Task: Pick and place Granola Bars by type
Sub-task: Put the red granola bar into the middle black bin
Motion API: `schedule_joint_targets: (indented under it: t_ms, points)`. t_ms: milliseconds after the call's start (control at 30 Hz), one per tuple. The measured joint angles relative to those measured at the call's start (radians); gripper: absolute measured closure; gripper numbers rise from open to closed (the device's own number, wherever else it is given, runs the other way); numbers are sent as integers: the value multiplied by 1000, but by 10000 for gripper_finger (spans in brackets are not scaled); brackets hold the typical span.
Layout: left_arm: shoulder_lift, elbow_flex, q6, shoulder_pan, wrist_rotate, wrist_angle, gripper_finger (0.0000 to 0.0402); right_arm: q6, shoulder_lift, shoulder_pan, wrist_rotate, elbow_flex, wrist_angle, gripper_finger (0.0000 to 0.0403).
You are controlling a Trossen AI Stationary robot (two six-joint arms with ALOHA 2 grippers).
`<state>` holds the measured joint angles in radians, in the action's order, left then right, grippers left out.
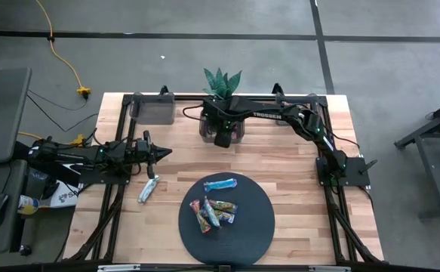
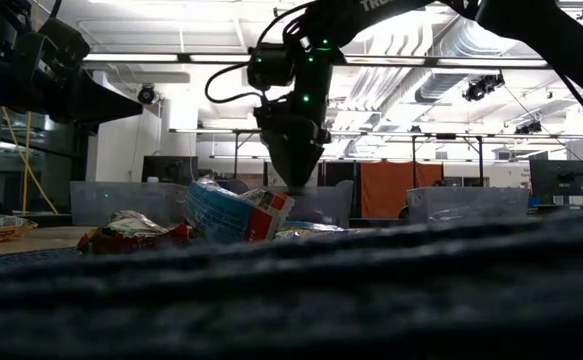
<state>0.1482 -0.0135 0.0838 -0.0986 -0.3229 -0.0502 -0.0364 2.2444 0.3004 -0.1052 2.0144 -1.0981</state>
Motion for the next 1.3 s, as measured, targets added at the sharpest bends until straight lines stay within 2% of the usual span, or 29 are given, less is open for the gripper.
schedule_joint_targets:
  t_ms: [133,333,533,633,700,800,1067,1300]
  points:
    - [0,0,0,0,0,0,400,-6,-20,-11,40,0,28,225]
    - [0,0,0,0,0,0,400,-39,-66,-62,86,0,114,233]
    - [0,0,0,0,0,0,400,-73,-97,-133,237,0,273,240]
    - [0,0,0,0,0,0,400,-141,-98,-181,333,0,356,238]
    - [0,0,0,0,0,0,400,-201,-100,-217,358,0,419,238]
    - [0,0,0,0,0,0,400,-263,-102,-268,350,0,517,240]
    - [0,0,0,0,0,0,400,-262,-102,-362,247,0,827,240]
    - [0,0,0,0,0,0,400,-242,-102,-399,219,0,973,241]
